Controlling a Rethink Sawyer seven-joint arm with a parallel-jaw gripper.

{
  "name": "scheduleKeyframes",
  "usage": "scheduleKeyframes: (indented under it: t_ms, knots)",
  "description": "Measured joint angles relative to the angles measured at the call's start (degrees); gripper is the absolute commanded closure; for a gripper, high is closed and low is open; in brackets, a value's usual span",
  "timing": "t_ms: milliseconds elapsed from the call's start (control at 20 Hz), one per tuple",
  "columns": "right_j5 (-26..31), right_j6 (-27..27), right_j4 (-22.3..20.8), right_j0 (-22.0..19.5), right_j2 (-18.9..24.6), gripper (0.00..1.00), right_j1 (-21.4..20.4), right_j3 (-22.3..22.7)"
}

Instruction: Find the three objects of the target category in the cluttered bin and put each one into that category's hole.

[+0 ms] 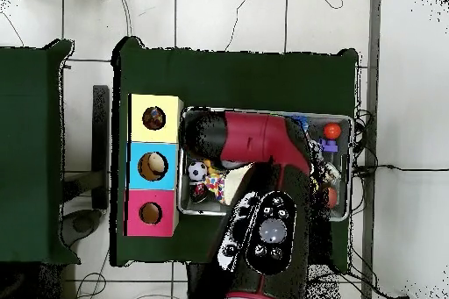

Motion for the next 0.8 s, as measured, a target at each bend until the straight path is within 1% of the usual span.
scheduleKeyframes:
  t_ms: [100,300,500,800]
  knots:
    - [0.0,0.0,1.6,1.4,0.0,0.0,-0.3,1.2]
    - [-0.1,0.3,3.5,2.6,0.0,0.0,-0.4,3.1]
    - [-1.5,1.9,5.6,3.9,0.0,0.0,0.0,5.5]
    - [-3.8,4.8,5.9,5.4,-1.0,0.0,1.8,5.9]
